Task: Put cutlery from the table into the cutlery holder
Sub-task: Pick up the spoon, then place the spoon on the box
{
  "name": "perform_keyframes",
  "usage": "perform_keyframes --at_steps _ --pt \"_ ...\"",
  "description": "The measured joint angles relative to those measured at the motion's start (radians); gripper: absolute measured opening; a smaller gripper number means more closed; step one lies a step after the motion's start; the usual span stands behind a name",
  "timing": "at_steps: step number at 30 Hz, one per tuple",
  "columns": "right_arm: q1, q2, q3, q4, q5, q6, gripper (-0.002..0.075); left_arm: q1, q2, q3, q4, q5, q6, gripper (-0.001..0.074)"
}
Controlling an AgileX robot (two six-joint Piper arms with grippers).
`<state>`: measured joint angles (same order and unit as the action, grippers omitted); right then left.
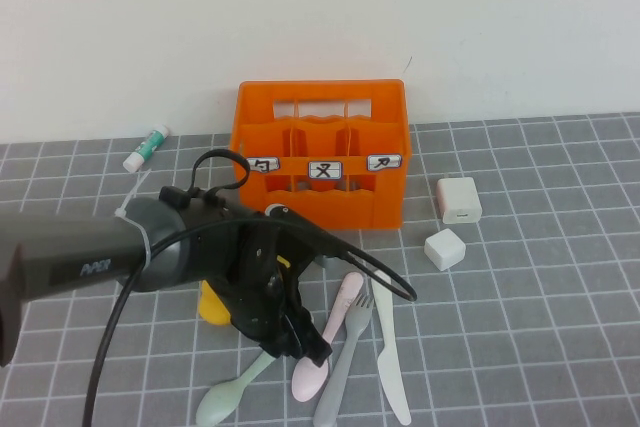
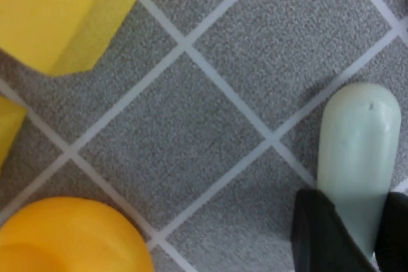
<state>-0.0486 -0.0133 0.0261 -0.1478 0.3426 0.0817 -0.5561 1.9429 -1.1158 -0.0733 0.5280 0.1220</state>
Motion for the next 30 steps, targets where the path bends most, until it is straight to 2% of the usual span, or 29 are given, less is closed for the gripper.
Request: perform_keyframes --at_steps 11,15,20,30 --pt "0.000 0.000 0.000 0.000 0.000 0.000 -0.0003 0.000 -0.160 0.002 -0.027 0.034 -0.024 0.0157" --pt "0.000 0.000 0.000 0.000 0.000 0.000 -0.0003 0.000 -0.267 0.047 -0.029 -0.021 -0.024 0.0157" --pt "0.000 0.000 0.000 0.000 0.000 0.000 -0.0003 0.013 -0.398 0.174 -0.066 -0.237 -0.024 0.0157" --pt "0.000 0.000 0.000 0.000 0.000 0.000 -0.0003 0.110 -0.553 0.408 -0.143 -0.789 -0.024 0.0157"
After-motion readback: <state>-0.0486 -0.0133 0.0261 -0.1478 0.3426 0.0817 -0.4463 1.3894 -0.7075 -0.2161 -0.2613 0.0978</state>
